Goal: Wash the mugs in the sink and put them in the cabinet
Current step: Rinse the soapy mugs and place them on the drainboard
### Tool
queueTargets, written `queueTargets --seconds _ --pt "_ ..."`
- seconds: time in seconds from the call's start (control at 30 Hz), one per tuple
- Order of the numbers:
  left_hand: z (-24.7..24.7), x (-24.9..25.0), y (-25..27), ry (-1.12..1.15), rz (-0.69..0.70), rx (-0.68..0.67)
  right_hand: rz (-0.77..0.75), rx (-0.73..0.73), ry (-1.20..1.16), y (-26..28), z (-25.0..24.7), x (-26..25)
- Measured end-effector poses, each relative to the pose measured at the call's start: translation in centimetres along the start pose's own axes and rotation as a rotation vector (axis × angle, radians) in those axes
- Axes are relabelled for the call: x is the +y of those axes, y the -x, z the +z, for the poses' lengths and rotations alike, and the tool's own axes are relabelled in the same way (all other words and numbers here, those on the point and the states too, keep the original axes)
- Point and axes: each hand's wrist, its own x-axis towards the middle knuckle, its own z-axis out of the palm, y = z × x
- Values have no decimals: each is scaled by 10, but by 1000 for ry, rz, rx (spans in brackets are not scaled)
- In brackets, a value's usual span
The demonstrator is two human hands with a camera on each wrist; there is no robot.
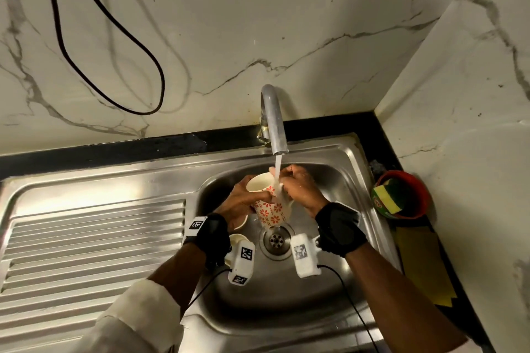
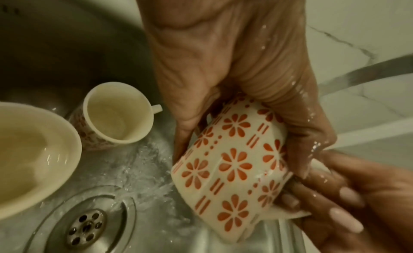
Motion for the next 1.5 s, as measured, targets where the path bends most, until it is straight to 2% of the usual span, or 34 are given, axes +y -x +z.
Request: queueTargets --seconds 0.07,0.17,0.23,0.4,0.47,0.53,0.6,0.7,0.83,0.9,1.0,1.1,1.17,1.27,1.37,1.5 --pt "2 4 -1 -109 63 -26 27 -20 52 9 -5 -3" --pt "8 11 -3 -303 159 -73 147 -85 119 10 -6 5" --pt "9 12 -3 -407 197 -103 194 -66 170 7 -1 11" --pt "-4 5 0 -533 164 -185 268 -9 128 5 -4 16" --pt "-17 4 1 -451 136 -214 250 55 174 0 1 19" --pt "-31 -3 -1 -346 136 -136 193 65 230 -1 8 21" --pt "-36 -4 0 -276 162 28 167 16 210 5 9 18" --pt "-33 2 -2 -139 122 126 206 34 191 3 7 16" --pt "-20 5 -16 -211 70 269 167 66 296 0 16 22" --pt "-19 4 -22 -242 55 273 161 88 247 -1 16 22" --pt "-15 5 -23 -302 24 196 139 166 341 -2 15 20" --pt "-11 1 -20 -270 -23 167 127 131 309 -3 17 25" --pt "-13 -3 -20 -257 -50 178 135 162 288 -9 18 28" --pt "-8 0 -16 -321 -18 185 112 174 379 -7 21 27" --pt "-2 12 -8 -278 -22 193 112 119 307 -5 25 23" --pt "5 23 -6 -284 66 222 64 126 413 0 31 23"
